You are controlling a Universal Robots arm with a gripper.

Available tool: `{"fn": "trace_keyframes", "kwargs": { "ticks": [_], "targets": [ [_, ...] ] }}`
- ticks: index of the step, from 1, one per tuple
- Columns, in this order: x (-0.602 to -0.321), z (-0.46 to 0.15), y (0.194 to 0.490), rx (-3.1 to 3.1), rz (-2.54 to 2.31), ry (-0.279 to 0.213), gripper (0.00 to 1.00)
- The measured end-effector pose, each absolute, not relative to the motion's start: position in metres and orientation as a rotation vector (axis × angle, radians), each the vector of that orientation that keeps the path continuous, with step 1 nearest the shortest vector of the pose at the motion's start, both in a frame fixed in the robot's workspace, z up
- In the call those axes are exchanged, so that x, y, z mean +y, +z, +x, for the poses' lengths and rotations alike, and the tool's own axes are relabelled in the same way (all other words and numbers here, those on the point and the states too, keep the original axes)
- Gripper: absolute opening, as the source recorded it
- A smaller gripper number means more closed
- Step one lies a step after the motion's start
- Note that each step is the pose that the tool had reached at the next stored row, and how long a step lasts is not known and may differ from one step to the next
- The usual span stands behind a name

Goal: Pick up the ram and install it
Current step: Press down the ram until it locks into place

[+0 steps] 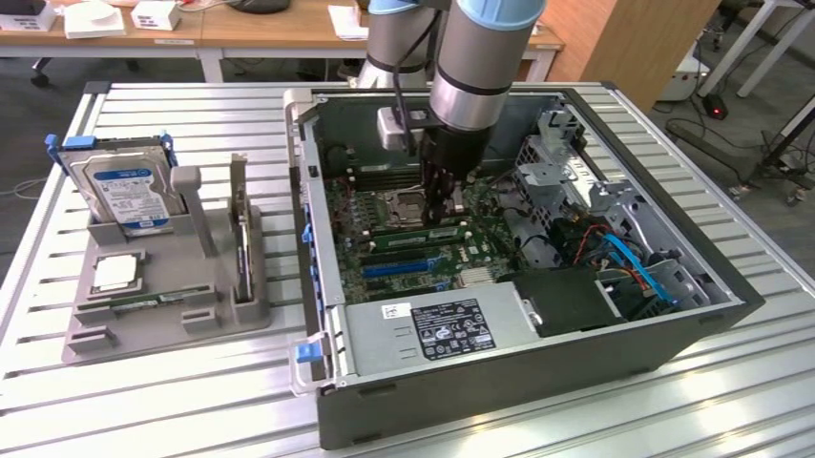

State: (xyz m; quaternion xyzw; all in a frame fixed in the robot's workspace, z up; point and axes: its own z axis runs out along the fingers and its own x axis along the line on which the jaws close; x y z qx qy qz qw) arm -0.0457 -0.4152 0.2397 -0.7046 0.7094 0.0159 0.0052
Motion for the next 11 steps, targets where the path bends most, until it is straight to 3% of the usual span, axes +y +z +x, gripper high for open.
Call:
{"fn": "trace_keyframes", "kwargs": {
  "ticks": [11],
  "targets": [
    [-0.4166, -0.0457, 0.2366, 2.221, -2.206, 0.050, 0.09]
  ]
}}
